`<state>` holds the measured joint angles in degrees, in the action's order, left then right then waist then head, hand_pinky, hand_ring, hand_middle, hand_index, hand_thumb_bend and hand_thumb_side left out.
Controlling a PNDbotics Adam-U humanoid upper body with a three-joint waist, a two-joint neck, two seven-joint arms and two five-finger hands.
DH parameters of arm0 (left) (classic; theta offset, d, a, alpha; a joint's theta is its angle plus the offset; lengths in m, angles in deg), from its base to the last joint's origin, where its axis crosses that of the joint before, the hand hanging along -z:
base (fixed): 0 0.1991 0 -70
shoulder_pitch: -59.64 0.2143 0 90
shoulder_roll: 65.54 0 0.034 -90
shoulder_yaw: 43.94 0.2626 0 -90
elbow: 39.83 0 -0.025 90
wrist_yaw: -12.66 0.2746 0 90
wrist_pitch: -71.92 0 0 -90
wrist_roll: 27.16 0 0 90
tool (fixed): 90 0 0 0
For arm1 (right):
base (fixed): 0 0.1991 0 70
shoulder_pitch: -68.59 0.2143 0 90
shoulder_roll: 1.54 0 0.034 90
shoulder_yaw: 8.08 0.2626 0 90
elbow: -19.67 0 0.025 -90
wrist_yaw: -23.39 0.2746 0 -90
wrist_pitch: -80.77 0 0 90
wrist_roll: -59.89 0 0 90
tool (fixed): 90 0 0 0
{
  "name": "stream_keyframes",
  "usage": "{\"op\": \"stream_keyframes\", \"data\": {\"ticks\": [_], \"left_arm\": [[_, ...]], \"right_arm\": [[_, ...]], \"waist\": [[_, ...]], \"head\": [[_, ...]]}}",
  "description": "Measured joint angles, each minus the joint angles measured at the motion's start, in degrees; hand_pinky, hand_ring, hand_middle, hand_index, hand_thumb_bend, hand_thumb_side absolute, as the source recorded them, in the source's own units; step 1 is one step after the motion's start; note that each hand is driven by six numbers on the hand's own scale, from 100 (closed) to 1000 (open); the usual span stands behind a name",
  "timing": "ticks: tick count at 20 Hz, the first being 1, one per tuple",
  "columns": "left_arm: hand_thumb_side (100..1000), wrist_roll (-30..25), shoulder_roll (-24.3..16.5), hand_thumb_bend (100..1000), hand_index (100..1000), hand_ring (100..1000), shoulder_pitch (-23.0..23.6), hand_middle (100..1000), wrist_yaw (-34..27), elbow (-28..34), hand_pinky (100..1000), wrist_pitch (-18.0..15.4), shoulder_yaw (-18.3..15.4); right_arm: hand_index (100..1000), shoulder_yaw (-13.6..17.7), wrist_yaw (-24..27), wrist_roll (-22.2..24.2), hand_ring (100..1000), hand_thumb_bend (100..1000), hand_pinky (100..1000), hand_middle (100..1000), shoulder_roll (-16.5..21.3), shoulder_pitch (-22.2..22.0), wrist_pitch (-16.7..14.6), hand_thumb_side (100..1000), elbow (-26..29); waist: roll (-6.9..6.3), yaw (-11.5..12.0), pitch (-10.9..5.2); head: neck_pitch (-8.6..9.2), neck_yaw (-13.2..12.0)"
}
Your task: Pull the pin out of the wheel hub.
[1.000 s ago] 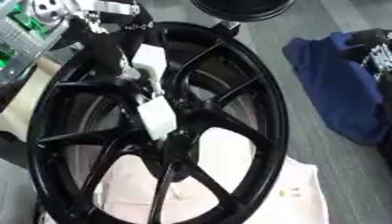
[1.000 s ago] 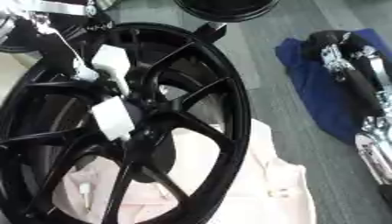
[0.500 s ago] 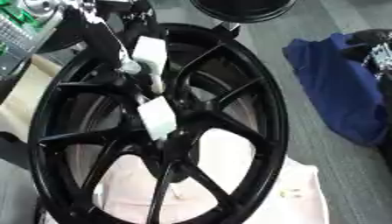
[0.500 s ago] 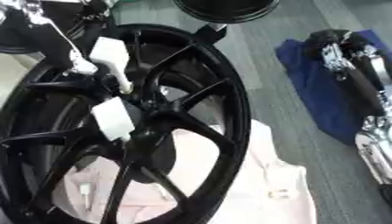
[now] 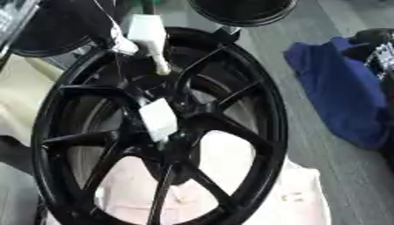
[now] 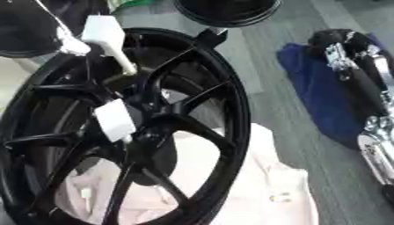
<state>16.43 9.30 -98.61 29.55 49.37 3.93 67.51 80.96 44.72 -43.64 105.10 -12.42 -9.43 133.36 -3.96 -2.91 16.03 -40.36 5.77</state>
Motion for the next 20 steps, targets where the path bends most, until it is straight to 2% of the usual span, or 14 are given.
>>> {"op": "stream_keyframes", "data": {"ticks": [5,10,16,20], "left_arm": [[100,4.40,-5.98,414,418,355,0.57,238,-3.98,-1.94,819,1.04,-6.55],[100,10.01,-13.89,397,416,352,4.72,232,-8.51,-3.92,825,1.73,-13.12],[100,17.63,-23.06,375,416,352,16.46,228,-16.34,-4.91,831,1.93,-21.71],[100,23.05,-26.78,352,435,361,25.66,242,-20.90,-6.28,819,2.13,-26.58]], "right_arm": [[684,0.58,-0.03,-0.45,675,114,825,652,0.37,-0.53,-0.48,535,0.00],[684,1.03,-0.25,-0.94,675,113,825,652,0.44,-0.96,-0.98,536,0.00],[684,1.49,-0.51,-1.35,675,112,824,652,0.45,-0.94,-1.54,535,0.00],[684,1.87,-0.56,-1.72,675,111,824,652,0.43,-0.89,-1.93,536,0.00]], "waist": [[0.35,0.84,-0.06],[0.96,1.54,-0.06],[1.79,2.34,0.56],[2.21,2.87,1.23]], "head": [[-0.36,0.90],[-0.36,1.69],[-0.33,2.50],[-0.26,3.01]]}}
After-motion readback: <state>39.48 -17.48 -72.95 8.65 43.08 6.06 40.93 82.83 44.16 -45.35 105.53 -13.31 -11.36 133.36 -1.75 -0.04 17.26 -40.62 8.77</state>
